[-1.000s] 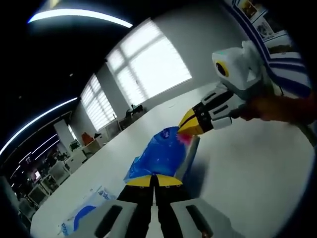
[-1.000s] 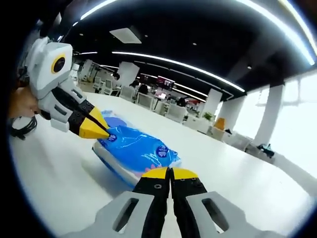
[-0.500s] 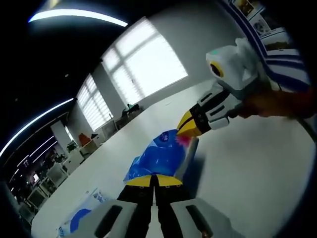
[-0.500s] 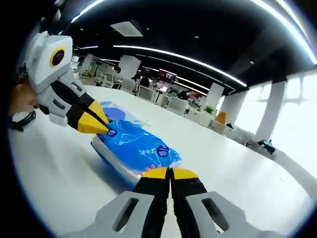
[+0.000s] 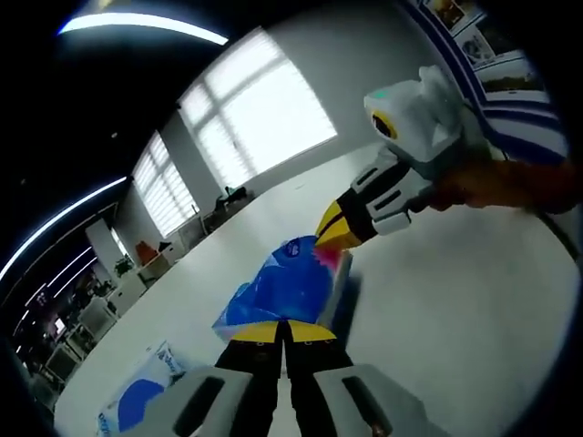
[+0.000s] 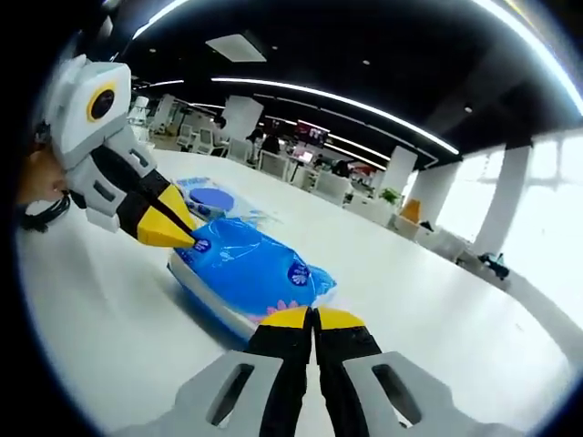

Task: Arrange the tabletop items into an orderly group along one side of the table until the central work area is clear of visible clutter.

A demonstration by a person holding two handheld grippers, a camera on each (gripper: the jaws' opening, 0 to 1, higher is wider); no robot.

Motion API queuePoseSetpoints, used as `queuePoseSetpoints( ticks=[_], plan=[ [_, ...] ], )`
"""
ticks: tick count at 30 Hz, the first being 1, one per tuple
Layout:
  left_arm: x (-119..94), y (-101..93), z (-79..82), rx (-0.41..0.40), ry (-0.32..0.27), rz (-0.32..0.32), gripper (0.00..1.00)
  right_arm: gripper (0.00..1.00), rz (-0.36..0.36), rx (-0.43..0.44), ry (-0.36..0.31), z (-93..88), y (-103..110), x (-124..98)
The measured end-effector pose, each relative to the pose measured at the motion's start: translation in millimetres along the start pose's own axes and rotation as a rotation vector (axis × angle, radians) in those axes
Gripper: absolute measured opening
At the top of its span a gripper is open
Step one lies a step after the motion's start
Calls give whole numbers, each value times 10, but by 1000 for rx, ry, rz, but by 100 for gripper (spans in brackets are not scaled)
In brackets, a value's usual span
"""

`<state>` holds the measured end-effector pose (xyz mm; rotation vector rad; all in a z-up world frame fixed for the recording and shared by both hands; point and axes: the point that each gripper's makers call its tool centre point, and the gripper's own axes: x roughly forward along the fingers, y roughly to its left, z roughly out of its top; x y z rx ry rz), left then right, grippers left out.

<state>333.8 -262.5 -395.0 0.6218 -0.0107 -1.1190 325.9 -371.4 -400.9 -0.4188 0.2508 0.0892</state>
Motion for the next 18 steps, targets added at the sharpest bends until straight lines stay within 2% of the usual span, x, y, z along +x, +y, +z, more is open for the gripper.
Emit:
queuePoseSetpoints(
  ticks=[6,11,18],
  plan=[
    [-48,-28,-46,-2,20,-5,4,1,-3,-2,14,-54,12,-11],
    [-97,14,-98,-18,41,11,12,2,-2,3,14,-57,18,-26],
    [-154,54,-118,-28,46,22,15,5,-9,13,4,-41,8,-72]
  ],
)
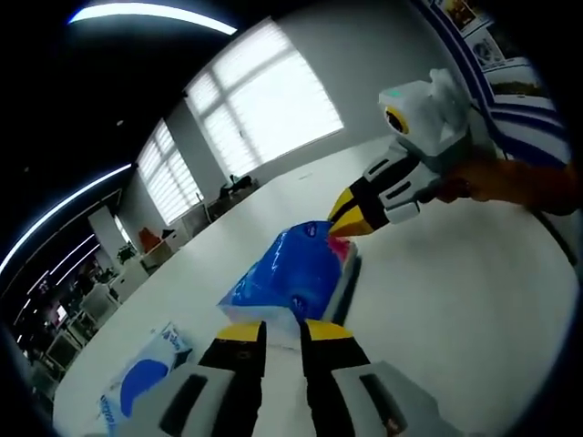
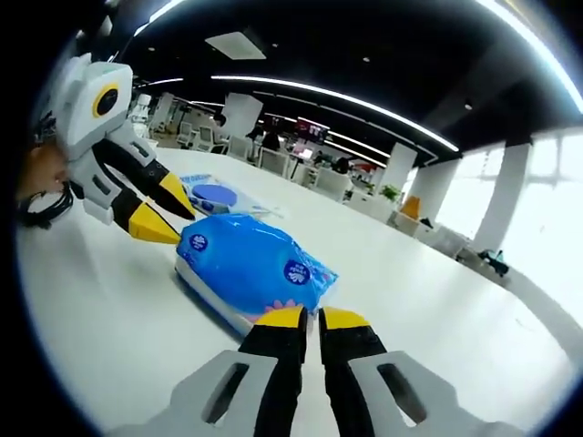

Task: Arrange the tabletop items into an orderly group along one side of the table until the central work area is clear of visible clutter.

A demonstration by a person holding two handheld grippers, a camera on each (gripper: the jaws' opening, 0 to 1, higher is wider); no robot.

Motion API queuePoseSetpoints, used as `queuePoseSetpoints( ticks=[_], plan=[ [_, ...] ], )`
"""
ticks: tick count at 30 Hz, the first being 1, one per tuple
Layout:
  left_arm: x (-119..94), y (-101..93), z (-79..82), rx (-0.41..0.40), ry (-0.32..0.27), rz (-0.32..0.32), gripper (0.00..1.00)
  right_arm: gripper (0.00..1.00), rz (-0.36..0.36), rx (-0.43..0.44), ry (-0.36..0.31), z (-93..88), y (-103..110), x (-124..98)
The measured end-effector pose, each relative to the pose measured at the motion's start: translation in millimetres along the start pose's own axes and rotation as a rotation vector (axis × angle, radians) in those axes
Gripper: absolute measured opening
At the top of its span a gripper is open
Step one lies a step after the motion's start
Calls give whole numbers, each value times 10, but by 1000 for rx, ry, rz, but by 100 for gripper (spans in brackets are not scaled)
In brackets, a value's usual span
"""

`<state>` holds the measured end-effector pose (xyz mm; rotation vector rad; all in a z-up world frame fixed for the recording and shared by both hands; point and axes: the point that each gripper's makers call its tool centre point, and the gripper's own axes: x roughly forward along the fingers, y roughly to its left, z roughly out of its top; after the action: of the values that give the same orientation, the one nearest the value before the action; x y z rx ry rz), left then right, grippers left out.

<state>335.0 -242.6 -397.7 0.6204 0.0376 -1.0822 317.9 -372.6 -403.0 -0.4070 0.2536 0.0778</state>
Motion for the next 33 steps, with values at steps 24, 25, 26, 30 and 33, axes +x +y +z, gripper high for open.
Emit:
queuePoseSetpoints(
  ticks=[24,25,26,30,33],
  plan=[
    [-319,188,-208,-41,23,53,21,14,-10,1,-50,229,95,-99],
    [-326,189,-214,-40,23,53,21,14,-11,-2,-53,242,102,-108],
    [-338,201,-228,-40,26,56,22,15,-11,-6,-58,257,105,-118],
    [-393,273,-292,-79,39,63,24,15,-10,-14,-62,305,111,-128],
    [-430,323,-328,-80,43,67,24,15,-6,-26,-65,338,146,-139]
  ],
)
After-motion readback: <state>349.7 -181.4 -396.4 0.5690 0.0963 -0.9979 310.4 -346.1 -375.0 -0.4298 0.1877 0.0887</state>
